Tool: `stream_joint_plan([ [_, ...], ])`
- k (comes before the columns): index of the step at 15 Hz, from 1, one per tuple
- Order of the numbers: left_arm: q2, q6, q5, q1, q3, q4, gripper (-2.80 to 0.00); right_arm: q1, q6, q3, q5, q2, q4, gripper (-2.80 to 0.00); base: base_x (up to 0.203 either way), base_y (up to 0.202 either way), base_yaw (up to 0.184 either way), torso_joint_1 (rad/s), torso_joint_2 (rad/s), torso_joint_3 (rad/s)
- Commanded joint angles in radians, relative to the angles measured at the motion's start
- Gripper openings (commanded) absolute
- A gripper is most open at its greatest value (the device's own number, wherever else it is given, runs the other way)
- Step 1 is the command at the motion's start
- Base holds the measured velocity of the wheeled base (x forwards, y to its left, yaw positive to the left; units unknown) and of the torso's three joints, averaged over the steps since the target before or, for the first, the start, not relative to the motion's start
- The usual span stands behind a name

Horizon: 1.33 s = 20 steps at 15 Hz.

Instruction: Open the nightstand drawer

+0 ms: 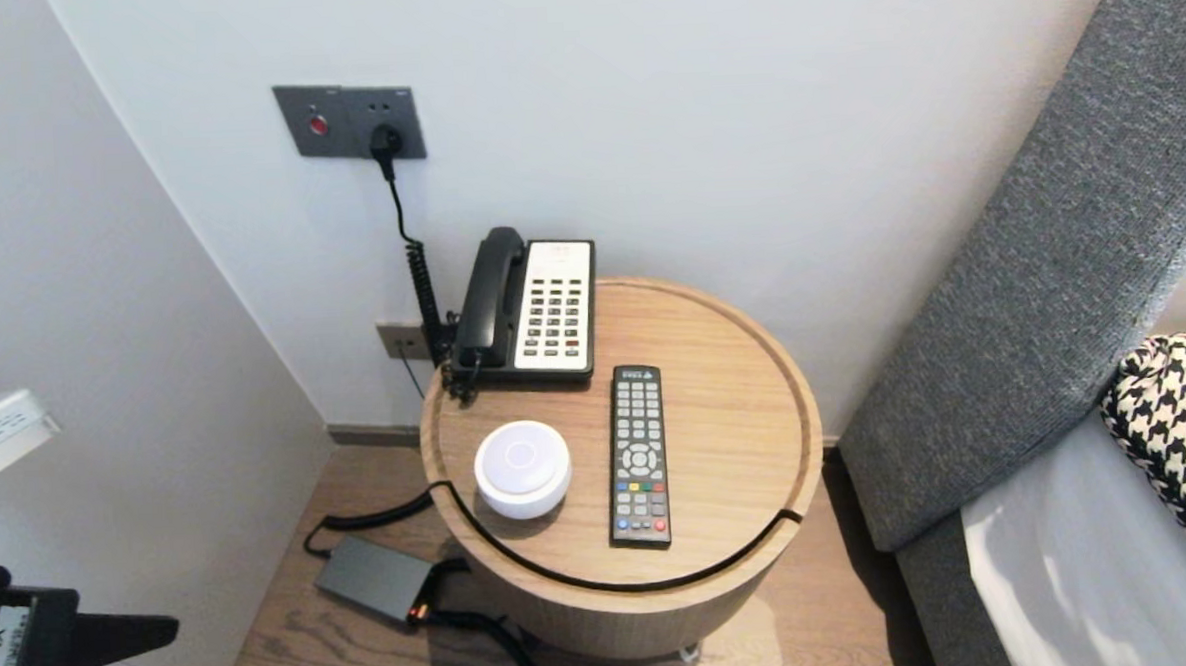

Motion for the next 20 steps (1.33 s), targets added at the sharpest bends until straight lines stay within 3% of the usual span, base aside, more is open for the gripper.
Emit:
stream_joint_plan([
  [1, 0.154, -0.062, -0.003, -0.131, -0.091, 0.035, -2.8, 0.0, 0.0, 0.025, 0.0, 0.001, -0.001, -2.8, 0.0, 0.0, 0.0, 0.0, 0.0, 0.0],
  [5, 0.335, -0.136, 0.005, -0.311, -0.236, 0.072, -2.8, 0.0, 0.0, 0.025, 0.0, 0.001, -0.001, -2.8, 0.0, 0.0, 0.0, 0.0, 0.0, 0.0],
  [9, 0.483, -0.173, 0.059, -0.441, -0.271, -0.01, -2.8, 0.0, 0.0, 0.025, 0.0, 0.001, -0.001, -2.8, 0.0, 0.0, 0.0, 0.0, 0.0, 0.0],
  [14, 0.63, -0.213, 0.111, -0.53, -0.257, -0.164, -2.8, 0.0, 0.0, 0.025, 0.0, 0.001, -0.001, -2.8, 0.0, 0.0, 0.0, 0.0, 0.0, 0.0],
  [20, 0.691, -0.251, 0.204, -0.542, -0.256, -0.306, -2.8, 0.0, 0.0, 0.025, 0.0, 0.001, -0.001, -2.8, 0.0, 0.0, 0.0, 0.0, 0.0, 0.0],
])
